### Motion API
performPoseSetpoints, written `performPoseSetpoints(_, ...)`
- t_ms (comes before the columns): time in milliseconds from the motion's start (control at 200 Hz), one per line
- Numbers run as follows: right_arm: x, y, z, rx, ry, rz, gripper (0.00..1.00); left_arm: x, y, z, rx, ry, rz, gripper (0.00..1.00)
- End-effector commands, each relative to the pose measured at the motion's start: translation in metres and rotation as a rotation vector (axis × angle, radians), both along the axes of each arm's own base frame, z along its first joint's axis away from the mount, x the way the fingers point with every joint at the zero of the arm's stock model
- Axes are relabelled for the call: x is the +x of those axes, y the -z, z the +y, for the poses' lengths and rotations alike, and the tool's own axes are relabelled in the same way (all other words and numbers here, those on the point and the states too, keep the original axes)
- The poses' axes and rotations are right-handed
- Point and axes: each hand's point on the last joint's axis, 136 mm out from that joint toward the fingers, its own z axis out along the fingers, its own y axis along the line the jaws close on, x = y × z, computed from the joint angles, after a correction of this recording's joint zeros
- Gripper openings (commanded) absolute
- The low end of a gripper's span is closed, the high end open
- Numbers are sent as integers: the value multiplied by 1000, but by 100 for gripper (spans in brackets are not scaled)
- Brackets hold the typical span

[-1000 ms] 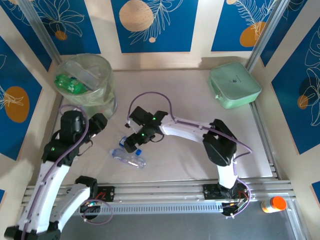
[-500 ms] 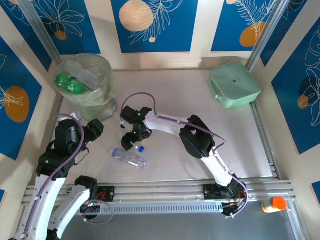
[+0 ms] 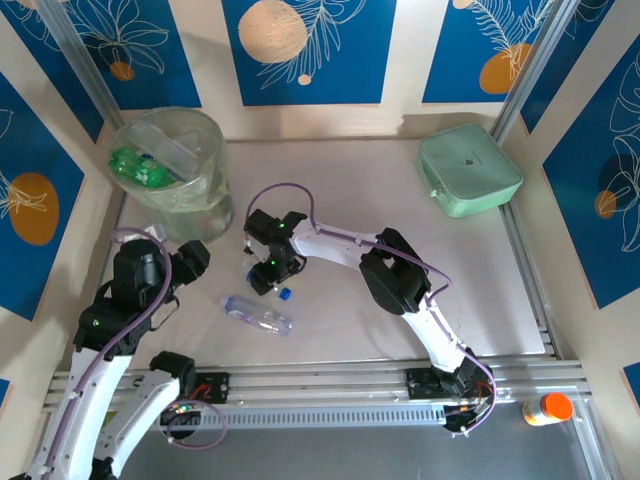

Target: Put the plastic bottles in the bin

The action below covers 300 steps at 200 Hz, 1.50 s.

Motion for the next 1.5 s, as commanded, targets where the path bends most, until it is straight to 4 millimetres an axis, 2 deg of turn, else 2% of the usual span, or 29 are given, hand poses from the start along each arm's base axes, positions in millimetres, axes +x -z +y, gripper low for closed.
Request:
performPoseSetpoints(0, 5, -23, -9, 36, 12, -44, 54, 6, 0, -13, 2, 75, -9, 64)
performPoseSetpoints(125, 9, -49, -16, 106, 41, -79, 53, 8, -2, -32, -42, 174, -31, 71)
performPoseSetpoints(380, -3, -136, -25, 418, 77, -116, 53, 11, -22, -84, -204, 435, -143, 89)
performPoseSetpoints(535, -14, -178, -34, 620, 107, -97, 51, 21, -24, -103, -303, 496, -148, 94)
performPoseSetpoints(765, -40, -227, -49, 853, 97, -65, 52, 27, -57, -156, -453, 711, -259, 94)
performPoseSetpoints(935, -46, -245, -67, 950, 120, -40, 51, 20, -71, -199, -486, 855, -315, 90)
performPoseSetpoints(1035, -49, -249, -78, 972, 132, -47, 51, 12, -73, -222, -468, 934, -316, 81)
performPoseSetpoints(1240, -56, -251, -101, 992, 153, -69, 51, 16, -87, -232, -433, 916, -366, 61)
performPoseSetpoints(1340, -59, -249, -109, 993, 161, -69, 52, 11, -96, -245, -435, 956, -384, 56)
performPoseSetpoints(1420, -58, -248, -115, 988, 184, -81, 58, 4, -103, -258, -442, 1020, -382, 54)
performPoseSetpoints(1495, -60, -250, -121, 990, 195, -92, 77, 3, -110, -261, -450, 1035, -384, 50)
